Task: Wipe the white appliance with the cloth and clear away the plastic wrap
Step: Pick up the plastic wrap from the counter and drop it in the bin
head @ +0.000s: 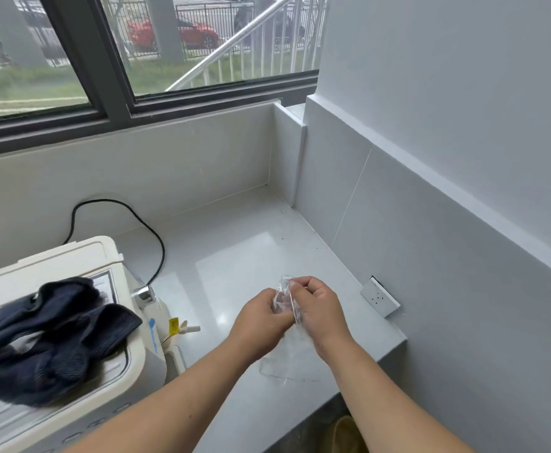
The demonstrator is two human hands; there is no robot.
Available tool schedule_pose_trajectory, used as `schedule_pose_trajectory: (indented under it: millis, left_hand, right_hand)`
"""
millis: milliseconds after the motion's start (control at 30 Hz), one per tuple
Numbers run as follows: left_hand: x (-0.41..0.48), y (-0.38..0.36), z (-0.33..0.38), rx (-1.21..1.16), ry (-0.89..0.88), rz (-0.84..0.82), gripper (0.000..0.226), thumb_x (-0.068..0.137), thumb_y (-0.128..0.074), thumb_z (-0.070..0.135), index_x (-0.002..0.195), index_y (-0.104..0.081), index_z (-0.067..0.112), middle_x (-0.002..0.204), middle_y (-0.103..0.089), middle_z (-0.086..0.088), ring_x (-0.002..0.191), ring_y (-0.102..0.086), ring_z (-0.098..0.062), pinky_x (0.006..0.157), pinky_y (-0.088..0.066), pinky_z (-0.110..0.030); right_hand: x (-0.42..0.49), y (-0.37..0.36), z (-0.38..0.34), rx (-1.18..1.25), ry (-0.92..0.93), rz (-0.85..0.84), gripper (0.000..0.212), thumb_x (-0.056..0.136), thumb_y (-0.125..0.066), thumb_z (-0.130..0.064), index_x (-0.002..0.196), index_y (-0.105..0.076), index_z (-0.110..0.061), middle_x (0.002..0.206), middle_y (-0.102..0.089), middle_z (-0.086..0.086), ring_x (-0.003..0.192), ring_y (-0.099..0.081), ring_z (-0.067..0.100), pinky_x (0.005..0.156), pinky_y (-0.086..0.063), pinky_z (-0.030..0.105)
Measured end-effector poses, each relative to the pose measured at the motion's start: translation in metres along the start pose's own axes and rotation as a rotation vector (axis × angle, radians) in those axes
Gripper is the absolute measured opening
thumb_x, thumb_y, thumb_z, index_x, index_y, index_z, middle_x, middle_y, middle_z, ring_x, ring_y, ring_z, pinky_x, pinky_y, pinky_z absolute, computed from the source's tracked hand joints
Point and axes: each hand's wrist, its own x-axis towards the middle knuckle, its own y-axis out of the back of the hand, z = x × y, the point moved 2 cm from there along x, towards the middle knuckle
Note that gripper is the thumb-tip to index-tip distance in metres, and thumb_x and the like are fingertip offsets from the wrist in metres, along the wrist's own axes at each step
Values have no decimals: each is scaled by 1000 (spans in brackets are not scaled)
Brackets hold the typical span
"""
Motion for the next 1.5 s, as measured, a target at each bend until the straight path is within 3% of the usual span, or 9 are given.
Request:
schedule_pose_trajectory:
  millis: [133,233,400,533,633,867,1200,1400,1500]
  left_hand:
    - [-15,12,8,-69,-44,67,33,69,-57,49,81,-57,18,69,-60,1,59,-52,-15,62,-51,-39]
    - [-26,20,17,-137,-84,26,28,81,-63,39,95,-66,15,92,-72,-14,72,-63,-20,81,-60,-52]
    - [-52,25,34,-110,-200,3,13,87,-62,37,91,-65,25,87,-73,-3,76,-68,-17,80,-59,-49]
    - [-69,31,43,241,-395,35,33,85,-46,55,81,-58,24,89,-62,6,90,-60,-22,75,-53,-40]
    - [-79,34,39,551,-520,80,45,88,-37,61,97,-63,25,122,-53,11,119,-43,-15,99,-44,-37]
    - [-117,39,26,310,-669,23,91,76,-58,86,153,-24,50,166,-10,30,147,-13,11,112,-26,-25]
    - [-136,14,34,295,-842,-20,79,87,-40,87,153,-30,45,157,-38,18,143,-37,-4,115,-36,-29]
    - [-137,-18,42,305,-781,-12,63,89,-30,88,131,-44,43,122,-61,15,110,-56,-6,81,-43,-20]
    - [-133,-36,44,324,-776,34,41,96,-26,81,107,-44,46,100,-62,16,90,-55,-5,66,-39,-19]
  right_hand:
    - [-25,-3,-14,-143,104,54,17,84,-65,-41,88,-77,-30,97,-78,-3,89,-73,9,85,-58,32]
    - [-43,-7,-13,-69,0,15,47,75,-67,-64,114,-67,-38,121,-72,-1,110,-70,13,103,-54,42]
    - [-71,-23,-19,105,-142,-81,52,78,-59,-79,119,-68,-48,114,-78,-16,103,-75,7,85,-63,35]
    - [-81,-25,-24,295,-156,-16,41,97,-61,-55,126,-69,-27,121,-78,4,102,-76,24,75,-62,41]
    - [-88,-22,-32,389,-90,105,16,100,-63,-26,114,-66,-20,102,-77,9,86,-72,28,73,-59,40]
    - [-111,-19,-58,577,-11,328,4,98,-63,-17,100,-64,-20,72,-72,5,58,-68,23,53,-56,33]
    - [-162,-5,-49,578,-128,107,33,105,-44,-30,113,-72,-13,112,-72,9,105,-71,28,108,-52,43]
    - [-182,22,-37,422,-69,103,41,98,-43,-47,95,-79,-26,97,-76,2,84,-73,15,72,-53,29]
    - [-184,35,-32,462,-37,38,51,88,-52,-67,104,-81,-28,107,-76,0,99,-70,16,83,-52,30]
